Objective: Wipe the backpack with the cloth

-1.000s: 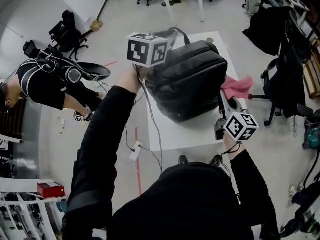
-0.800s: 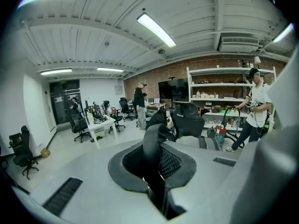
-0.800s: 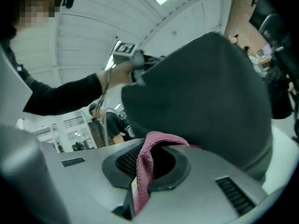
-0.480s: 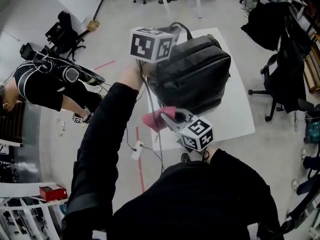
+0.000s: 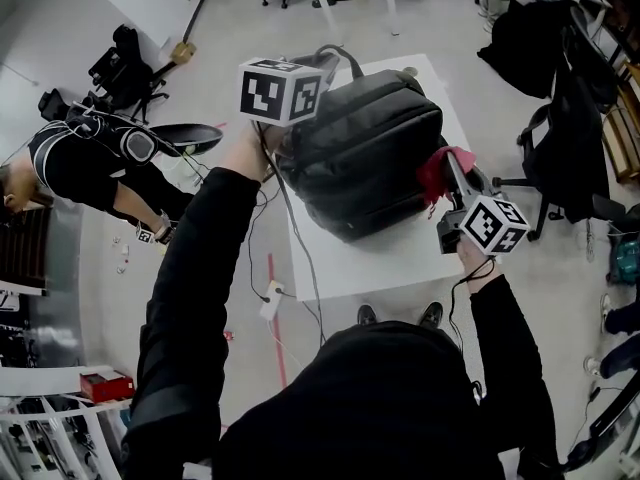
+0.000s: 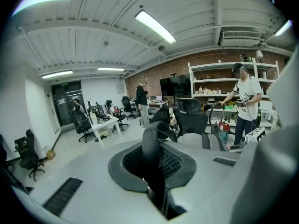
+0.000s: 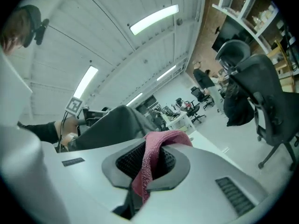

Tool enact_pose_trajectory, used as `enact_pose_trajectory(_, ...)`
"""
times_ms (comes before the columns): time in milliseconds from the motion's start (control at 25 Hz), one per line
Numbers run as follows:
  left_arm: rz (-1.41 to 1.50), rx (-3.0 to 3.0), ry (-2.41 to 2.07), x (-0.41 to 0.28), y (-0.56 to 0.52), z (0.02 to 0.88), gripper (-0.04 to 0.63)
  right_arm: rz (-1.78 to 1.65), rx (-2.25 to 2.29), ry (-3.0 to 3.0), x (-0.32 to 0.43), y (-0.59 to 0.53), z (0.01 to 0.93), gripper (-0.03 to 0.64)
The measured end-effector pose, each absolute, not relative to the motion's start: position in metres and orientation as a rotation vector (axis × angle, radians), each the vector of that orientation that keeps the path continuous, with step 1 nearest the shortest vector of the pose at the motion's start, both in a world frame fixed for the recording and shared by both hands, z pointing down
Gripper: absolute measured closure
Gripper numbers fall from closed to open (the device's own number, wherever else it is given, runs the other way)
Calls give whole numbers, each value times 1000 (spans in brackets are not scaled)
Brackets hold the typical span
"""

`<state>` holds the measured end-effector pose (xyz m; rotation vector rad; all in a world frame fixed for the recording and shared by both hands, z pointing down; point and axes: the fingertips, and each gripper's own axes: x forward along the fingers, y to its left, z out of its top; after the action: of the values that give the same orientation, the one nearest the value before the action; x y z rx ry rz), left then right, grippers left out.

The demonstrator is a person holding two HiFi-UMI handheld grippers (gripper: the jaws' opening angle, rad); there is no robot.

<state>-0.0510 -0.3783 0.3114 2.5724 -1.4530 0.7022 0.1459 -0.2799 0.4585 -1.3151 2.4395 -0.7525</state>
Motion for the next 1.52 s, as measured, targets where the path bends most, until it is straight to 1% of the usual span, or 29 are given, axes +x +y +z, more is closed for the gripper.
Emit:
enact_pose_trajectory(120, 719, 2556, -1485, -53, -380, 312, 569, -713, -1346, 2380, 178, -293, 449, 588)
enact_pose_trajectory(240, 741, 2542, -1519, -54, -383, 314, 569, -732, -1309, 2383, 174, -289, 455, 588)
enact_pose_trajectory(360, 724, 2578, -1493, -51, -384, 312, 569, -750, -1230, 2501, 129, -266, 470, 588)
enact_pose_trajectory(560, 665, 2633, -1404, -50, -375, 311, 561, -791, -968, 2766, 24, -210, 494, 588)
enact_pose_trajectory(640, 671, 2657, -1383, -50, -369, 313, 498, -791, -852, 2861, -13, -191, 500, 588)
enact_pose_trajectory(720, 671, 2687, -1376, -49, -364, 313, 469, -778, -742, 2942, -43, -174, 504, 588)
enact_pose_trajectory(800, 646, 2712, -1374, -47, -362, 312, 455, -762, -648, 3006, -69, -157, 507, 588)
enact_pose_trajectory(920, 637, 2724, -1428, -51, -362, 308, 384, -759, -588, 3048, -91, -143, 513, 588)
enact_pose_trajectory(1000, 733, 2740, -1513, -59, -363, 307, 323, -797, -652, 3019, -86, -150, 519, 588)
enact_pose_trajectory(1080, 856, 2778, -1586, -64, -364, 308, 304, -856, -794, 2943, -63, -172, 526, 588)
enact_pose_trajectory(1160, 865, 2786, -1608, -70, -363, 304, 301, -889, -970, 2839, -27, -201, 528, 588)
enact_pose_trajectory(1280, 726, 2736, -1573, -86, -340, 299, 291, -885, -1197, 2673, 41, -239, 521, 588)
enact_pose_trajectory(1360, 613, 2708, -1637, -110, -310, 293, 288, -866, -1283, 2599, 82, -255, 514, 588)
enact_pose_trajectory(1440, 463, 2672, -1708, -134, -270, 292, 288, -846, -1316, 2575, 104, -262, 509, 588)
enact_pose_trajectory(1520, 307, 2642, -1632, -138, -225, 309, 290, -832, -1321, 2579, 110, -262, 508, 588)
